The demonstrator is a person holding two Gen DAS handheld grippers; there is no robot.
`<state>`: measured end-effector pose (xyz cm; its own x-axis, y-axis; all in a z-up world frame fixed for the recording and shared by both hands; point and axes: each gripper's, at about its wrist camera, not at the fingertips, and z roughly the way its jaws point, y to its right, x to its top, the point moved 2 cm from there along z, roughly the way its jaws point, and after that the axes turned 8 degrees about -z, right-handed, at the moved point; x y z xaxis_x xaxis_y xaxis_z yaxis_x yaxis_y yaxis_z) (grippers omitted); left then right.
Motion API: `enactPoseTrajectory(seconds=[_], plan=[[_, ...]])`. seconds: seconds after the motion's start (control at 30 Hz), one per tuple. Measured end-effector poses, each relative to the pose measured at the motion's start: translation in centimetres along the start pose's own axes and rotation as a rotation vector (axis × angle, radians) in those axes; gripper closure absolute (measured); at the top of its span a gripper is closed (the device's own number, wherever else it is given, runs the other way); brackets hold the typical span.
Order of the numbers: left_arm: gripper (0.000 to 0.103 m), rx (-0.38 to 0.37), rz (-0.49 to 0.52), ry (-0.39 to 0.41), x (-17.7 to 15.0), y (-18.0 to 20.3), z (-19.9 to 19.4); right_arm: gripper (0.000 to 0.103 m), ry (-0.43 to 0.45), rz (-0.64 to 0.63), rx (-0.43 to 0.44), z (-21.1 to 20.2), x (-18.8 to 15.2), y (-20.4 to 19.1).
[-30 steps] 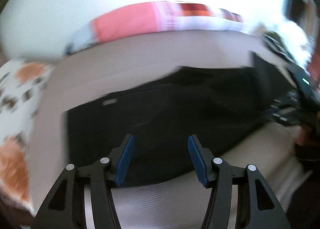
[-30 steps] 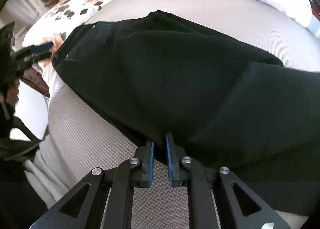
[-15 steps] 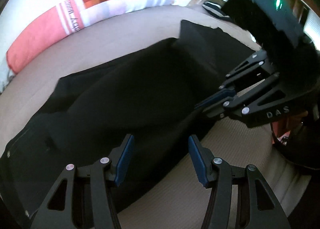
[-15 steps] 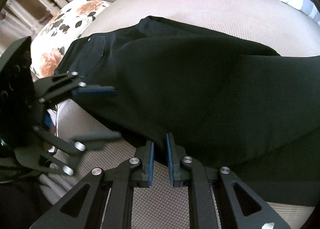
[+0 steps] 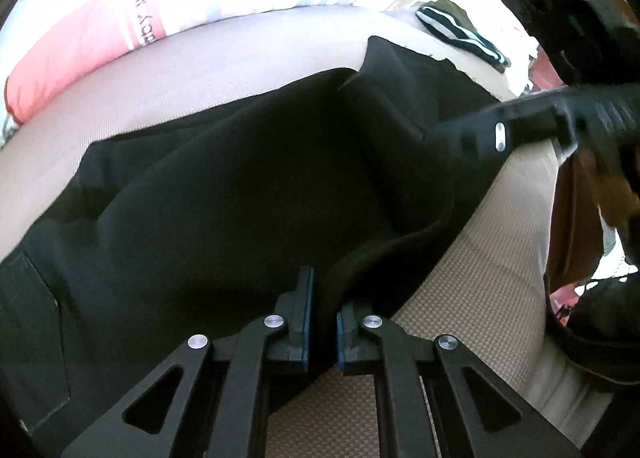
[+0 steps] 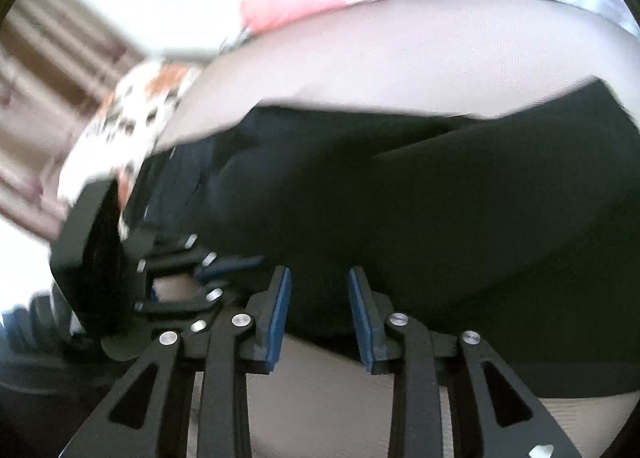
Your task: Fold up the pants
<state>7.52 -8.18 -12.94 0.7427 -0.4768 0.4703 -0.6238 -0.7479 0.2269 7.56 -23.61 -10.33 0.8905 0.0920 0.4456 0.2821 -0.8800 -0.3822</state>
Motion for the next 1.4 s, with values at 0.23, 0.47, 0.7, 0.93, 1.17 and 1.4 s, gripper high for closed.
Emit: enactPoseTrajectory(seconds=[0.23,0.47,0.7,0.93,1.17,1.4], plan=[[0.094,-0.023,-0.074,0.004,-0.2,-0.7,-0.2,0.073,0.149,0.358,-0.159,-5.0,-1.0,14.2],[0.094,-0.03,-0.112,-0.004,-0.3,-0.9,-0.2,0.073,0.274,0.555,-0.179,-7.5,-0.7,22.1],[0.094,-0.034,-0.136,-0.008,-0.3,-1.1,-0.2,0.073,0.327,0.613,-0.187,-8.0,1.0,25.4],[0.094,-0.029,-0.134,-0.01,-0.2,-1.1,-0.2,0.099,0.361,0.587,-0.196,-8.9,1.9,25.0],[0.094,-0.026,-0.116,0.006,-0.4,-0.9,-0.2,0.1,0.45,0.517,-0.379,-16.3,-1.5,20.0],[0.092,-0.007,-0.04,0.01,-0.5,0.0,0.0,0.101,0.311,0.619,-0.55,-16.3,-10.0,20.0]])
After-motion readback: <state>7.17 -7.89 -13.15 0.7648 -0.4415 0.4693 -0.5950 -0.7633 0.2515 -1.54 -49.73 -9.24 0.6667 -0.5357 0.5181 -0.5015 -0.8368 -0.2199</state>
